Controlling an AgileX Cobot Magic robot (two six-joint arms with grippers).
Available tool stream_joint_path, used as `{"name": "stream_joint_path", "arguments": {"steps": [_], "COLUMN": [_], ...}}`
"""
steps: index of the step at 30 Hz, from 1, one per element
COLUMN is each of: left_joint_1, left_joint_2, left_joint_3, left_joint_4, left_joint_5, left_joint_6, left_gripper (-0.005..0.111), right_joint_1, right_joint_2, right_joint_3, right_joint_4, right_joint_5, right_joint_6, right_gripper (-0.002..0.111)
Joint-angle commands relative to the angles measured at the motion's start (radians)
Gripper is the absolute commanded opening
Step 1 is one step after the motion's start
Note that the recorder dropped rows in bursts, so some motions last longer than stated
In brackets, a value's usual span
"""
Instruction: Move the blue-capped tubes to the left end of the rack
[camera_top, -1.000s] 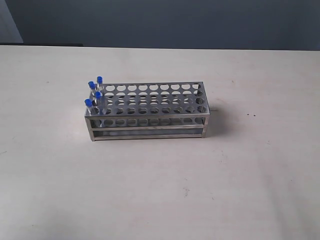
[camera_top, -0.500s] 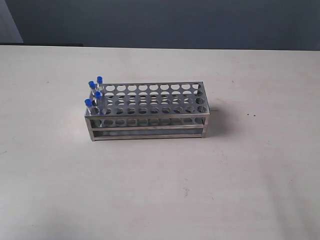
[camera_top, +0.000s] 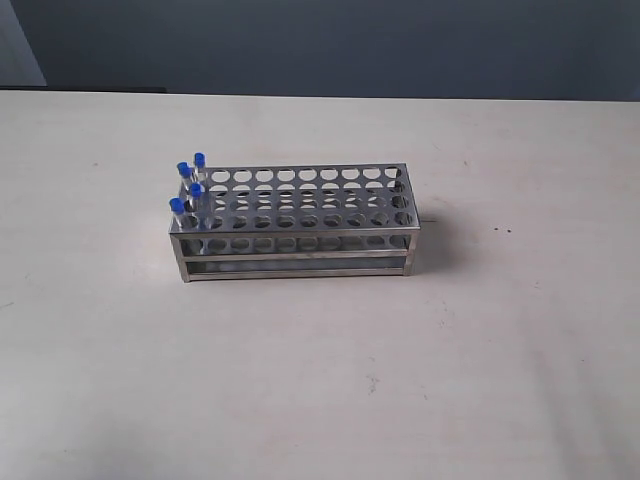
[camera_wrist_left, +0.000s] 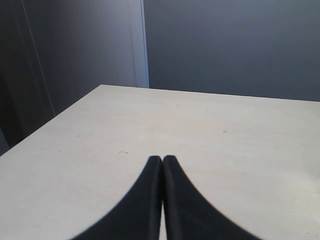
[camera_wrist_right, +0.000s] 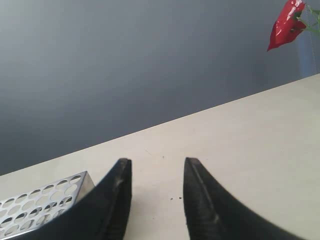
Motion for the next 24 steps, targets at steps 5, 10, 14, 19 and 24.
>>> {"name": "stream_joint_path", "arguments": {"steps": [5,10,14,19,24], "left_joint_1": [-0.006,-0.006,-0.006,-0.006,-0.006], "left_joint_2": [0.003,0.003,0.003,0.003,0.003], "left_joint_3": [0.004,0.004,0.004,0.004,0.004], "left_joint_4": [-0.005,-0.005,-0.005,-0.005,-0.005], "left_joint_5": [-0.007,-0.007,-0.007,-0.007,-0.007], "left_joint_6": [-0.002,-0.002,-0.002,-0.002,-0.002], "left_gripper": [0.000,0.000,0.000,0.000,0.000], "right_joint_1": [-0.006,-0.006,-0.006,-0.006,-0.006], "right_joint_2": [-0.006,-0.006,-0.006,-0.006,-0.006], "right_joint_3": [0.002,0.002,0.002,0.002,0.002], "right_joint_4": [-0.006,-0.006,-0.006,0.012,0.017], "right_joint_5": [-0.005,-0.005,-0.005,-0.005,-0.005], "right_joint_6": [-0.005,-0.005,-0.003,-0.003,-0.003], "right_gripper": [0.034,0.034,0.034,0.034,0.034]}}
